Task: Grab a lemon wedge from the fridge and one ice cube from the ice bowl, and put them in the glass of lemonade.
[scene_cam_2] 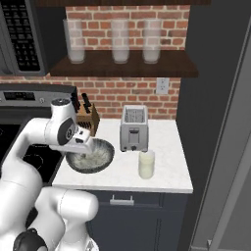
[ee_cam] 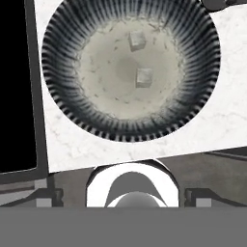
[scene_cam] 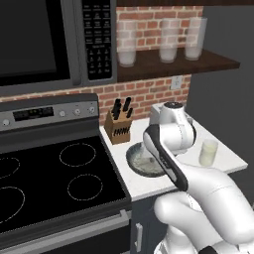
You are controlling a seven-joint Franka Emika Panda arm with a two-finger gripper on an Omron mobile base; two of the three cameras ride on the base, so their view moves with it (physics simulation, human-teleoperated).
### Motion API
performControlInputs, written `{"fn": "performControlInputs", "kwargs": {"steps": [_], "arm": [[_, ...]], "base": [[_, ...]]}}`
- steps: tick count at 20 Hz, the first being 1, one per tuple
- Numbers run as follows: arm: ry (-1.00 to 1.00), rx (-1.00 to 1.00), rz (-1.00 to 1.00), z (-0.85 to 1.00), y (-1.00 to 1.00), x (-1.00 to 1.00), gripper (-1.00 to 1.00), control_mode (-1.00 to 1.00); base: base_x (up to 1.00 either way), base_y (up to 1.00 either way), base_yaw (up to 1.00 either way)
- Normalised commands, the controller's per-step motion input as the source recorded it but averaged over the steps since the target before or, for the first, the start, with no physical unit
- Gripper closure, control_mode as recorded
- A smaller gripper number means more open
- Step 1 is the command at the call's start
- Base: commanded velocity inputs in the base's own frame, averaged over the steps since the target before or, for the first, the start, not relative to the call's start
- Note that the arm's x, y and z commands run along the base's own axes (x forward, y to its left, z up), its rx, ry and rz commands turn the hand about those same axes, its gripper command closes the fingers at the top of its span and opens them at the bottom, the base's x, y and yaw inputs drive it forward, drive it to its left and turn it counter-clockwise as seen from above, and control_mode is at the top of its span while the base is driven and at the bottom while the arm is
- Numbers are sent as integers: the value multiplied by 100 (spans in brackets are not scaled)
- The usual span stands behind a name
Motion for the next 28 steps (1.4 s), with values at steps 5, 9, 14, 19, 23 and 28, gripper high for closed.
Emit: {"fn": "performControlInputs", "kwargs": {"steps": [5,9,14,19,23,28], "arm": [[15,-2,0,-20,1,36,-100,-100],[8,0,0,-10,0,33,-100,-100],[1,0,0,-25,0,24,-100,-100],[0,0,0,-39,0,17,-100,-100],[-2,0,0,-28,0,11,-100,-100],[0,0,0,-4,-1,25,-100,-100]], "base": [[0,0,0],[0,0,0],[0,0,0],[0,0,0],[0,0,0],[0,0,0]]}}
